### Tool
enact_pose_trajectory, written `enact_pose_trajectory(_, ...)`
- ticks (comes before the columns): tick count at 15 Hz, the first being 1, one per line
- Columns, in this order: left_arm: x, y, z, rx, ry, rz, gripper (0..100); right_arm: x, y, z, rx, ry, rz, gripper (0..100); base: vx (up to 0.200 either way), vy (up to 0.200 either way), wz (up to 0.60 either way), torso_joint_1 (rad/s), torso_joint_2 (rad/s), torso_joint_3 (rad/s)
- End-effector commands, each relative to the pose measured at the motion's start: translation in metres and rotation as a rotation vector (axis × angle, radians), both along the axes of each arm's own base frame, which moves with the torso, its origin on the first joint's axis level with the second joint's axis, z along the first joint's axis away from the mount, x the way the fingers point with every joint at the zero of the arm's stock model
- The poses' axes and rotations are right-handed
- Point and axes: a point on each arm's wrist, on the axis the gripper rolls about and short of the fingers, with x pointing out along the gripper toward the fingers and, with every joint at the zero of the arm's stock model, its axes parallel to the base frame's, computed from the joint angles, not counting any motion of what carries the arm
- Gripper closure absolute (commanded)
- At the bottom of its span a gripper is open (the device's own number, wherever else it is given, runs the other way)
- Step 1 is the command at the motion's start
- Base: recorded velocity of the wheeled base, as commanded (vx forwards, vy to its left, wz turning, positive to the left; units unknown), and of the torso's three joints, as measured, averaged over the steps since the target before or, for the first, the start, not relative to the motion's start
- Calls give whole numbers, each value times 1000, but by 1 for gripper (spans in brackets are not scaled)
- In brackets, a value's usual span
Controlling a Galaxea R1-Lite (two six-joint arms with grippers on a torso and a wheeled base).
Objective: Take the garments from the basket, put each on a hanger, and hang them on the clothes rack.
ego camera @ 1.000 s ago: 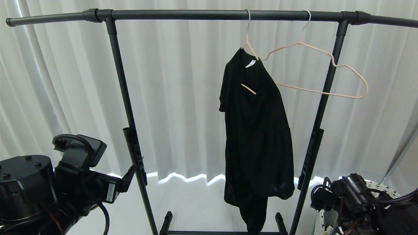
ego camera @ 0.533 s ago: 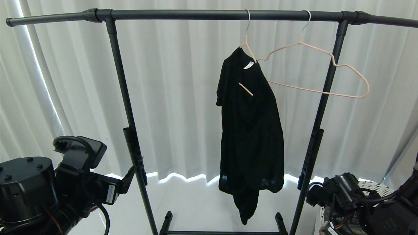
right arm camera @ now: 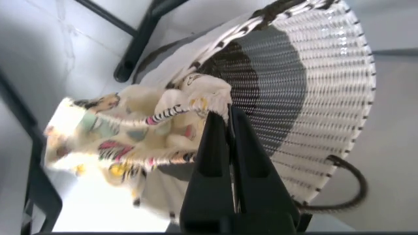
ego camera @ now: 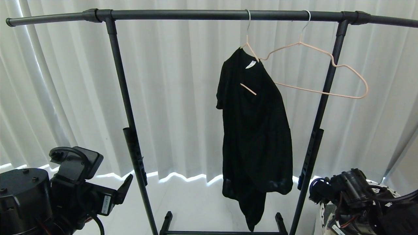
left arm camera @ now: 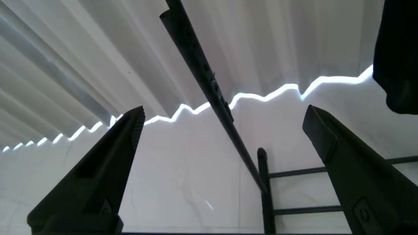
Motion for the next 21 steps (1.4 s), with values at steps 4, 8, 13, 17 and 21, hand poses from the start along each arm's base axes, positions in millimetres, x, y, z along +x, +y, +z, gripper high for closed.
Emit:
enact_pose_trajectory(4, -5, 1, -7, -33, 28, 2, 0, -29, 12, 104, 104, -189, 106, 100, -150, 0, 0, 2, 2, 3)
enact_pose_trajectory(8, -3, -2, -6, -94, 20, 5, 0, -38, 22, 153, 135, -230, 171, 100, -200, 0, 0, -2, 7, 4)
enact_pose_trajectory(13, -5, -5, -8, -119, 33, -28, 0, -41, 40, 171, 154, -241, 248, 100, -160, 0, 0, 3, 3, 2)
enact_pose_trajectory(17, -9, -11, -7, -268, 46, -99, 0, -33, 88, 180, 273, -237, 277, 100, 0, 0, 0, 0, 0, 0)
enact_pose_trajectory(21, -10, -39, 7, -345, 38, -299, 0, -28, 139, 189, 361, -237, 332, 100, 0, 0, 0, 0, 0, 0)
